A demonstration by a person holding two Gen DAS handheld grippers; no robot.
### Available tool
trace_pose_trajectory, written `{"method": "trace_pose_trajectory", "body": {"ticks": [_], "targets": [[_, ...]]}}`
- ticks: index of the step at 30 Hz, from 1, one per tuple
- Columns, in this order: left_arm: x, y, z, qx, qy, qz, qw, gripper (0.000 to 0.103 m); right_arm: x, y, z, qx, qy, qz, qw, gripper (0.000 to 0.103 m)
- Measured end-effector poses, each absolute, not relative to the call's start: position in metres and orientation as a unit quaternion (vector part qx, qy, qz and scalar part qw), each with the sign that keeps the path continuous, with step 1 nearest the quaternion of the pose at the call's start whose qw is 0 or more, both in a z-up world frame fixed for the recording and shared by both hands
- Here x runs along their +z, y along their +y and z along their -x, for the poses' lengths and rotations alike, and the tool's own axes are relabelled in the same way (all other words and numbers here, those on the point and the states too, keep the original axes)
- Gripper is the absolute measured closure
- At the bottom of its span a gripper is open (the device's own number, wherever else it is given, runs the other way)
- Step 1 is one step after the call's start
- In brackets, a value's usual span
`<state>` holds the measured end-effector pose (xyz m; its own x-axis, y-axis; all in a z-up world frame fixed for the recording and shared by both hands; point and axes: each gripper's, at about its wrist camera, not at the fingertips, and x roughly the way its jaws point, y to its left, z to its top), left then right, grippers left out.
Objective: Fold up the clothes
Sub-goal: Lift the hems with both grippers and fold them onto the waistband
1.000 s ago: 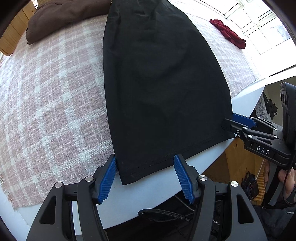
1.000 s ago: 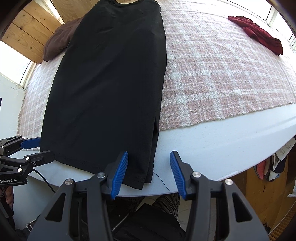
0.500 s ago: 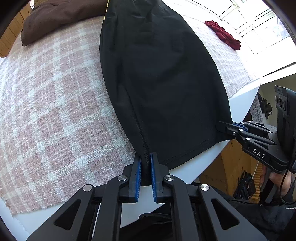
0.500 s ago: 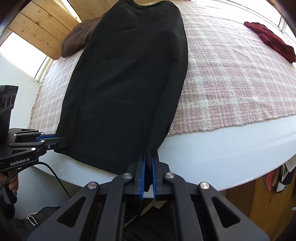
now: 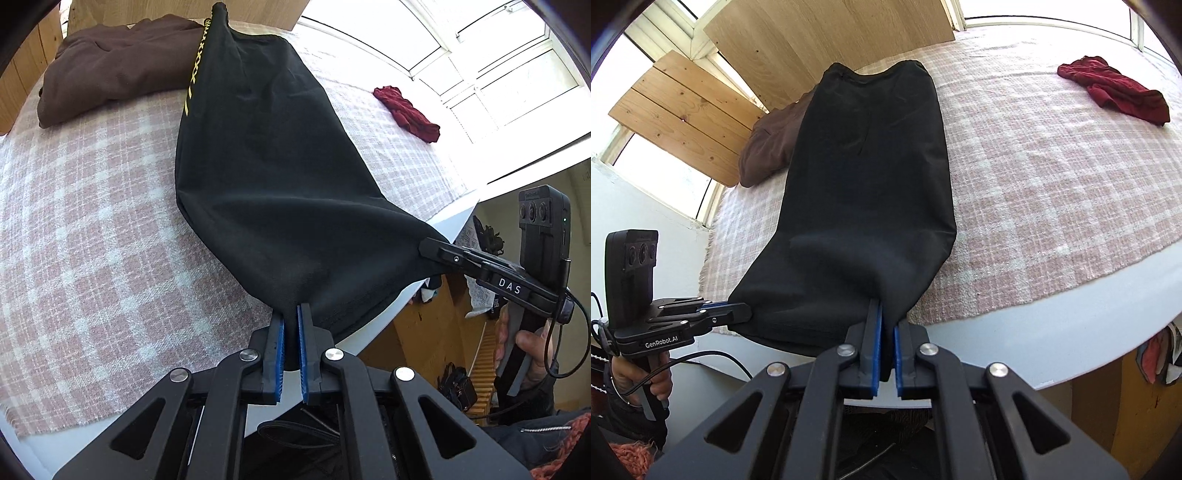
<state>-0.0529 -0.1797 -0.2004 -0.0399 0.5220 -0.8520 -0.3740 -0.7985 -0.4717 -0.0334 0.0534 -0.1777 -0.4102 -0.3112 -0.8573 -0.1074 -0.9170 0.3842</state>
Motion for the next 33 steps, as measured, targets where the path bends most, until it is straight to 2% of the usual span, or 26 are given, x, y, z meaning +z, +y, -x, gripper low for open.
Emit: {"method": "trace_pose_trajectory", "body": {"ticks": [5,7,19,23,26,30,33], "targets": [[-0.215,-0.153,0.041,0.693,-0.067,0.639,0.327,0.097,-0.198,0.056,0.035,-0.801,-0.216,-0.554,0.065,0.098],[-0.213,-0.159,0.031,0.686,-0.058,0.64,0.342,0.097,-0.196,0.067,0.027,-0.801,-0.213,-0.556,0.064,0.098],[-0.208,-0.069,-0.021,0.668,-0.079,0.632,0.386,0.098,-0.18,0.131,-0.022,-0.798,-0.19,-0.568,0.06,0.099],[-0.211,-0.045,-0.039,0.673,-0.078,0.634,0.373,0.097,-0.191,0.162,-0.029,-0.79,-0.204,-0.574,0.076,0.099],[-0.208,-0.055,-0.039,0.7,-0.065,0.627,0.334,0.097,-0.209,0.167,-0.019,-0.771,-0.232,-0.582,0.116,0.099],[-0.189,-0.08,-0.033,0.74,-0.031,0.613,0.276,0.097,-0.215,0.144,-0.012,-0.759,-0.219,-0.59,0.167,0.099],[-0.173,-0.096,-0.029,0.754,-0.016,0.6,0.267,0.097,-0.213,0.134,-0.021,-0.739,-0.194,-0.614,0.196,0.098]]}}
